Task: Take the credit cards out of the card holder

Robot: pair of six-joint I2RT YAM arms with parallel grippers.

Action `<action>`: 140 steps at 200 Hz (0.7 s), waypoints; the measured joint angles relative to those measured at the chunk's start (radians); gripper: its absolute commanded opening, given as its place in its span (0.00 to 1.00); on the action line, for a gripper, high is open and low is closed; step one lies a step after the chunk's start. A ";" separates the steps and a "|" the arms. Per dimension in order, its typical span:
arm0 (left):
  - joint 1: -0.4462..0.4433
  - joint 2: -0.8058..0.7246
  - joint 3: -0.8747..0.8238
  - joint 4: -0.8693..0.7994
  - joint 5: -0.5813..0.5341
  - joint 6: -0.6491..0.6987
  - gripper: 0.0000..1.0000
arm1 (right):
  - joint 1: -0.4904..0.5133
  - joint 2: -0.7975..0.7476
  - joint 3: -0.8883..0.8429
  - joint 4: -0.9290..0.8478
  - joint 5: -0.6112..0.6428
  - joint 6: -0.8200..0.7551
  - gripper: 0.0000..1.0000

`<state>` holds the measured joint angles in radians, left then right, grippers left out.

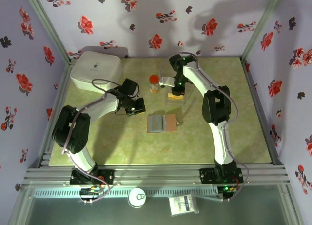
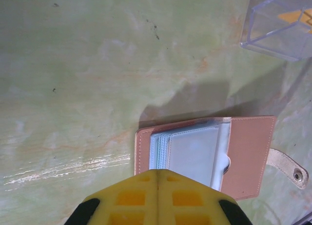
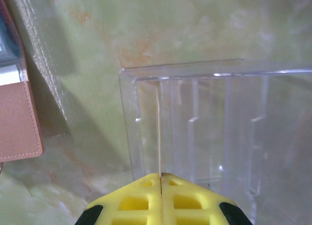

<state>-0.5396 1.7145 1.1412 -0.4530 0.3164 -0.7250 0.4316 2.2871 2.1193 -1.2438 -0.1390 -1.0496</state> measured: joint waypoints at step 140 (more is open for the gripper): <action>0.009 0.000 0.000 0.000 0.000 0.000 0.00 | -0.018 0.049 0.000 -0.039 -0.122 -0.058 0.07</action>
<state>-0.5308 1.7145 1.1412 -0.4530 0.3168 -0.7254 0.4137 2.3363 2.1197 -1.2827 -0.2611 -1.1076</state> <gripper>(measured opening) 0.034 0.049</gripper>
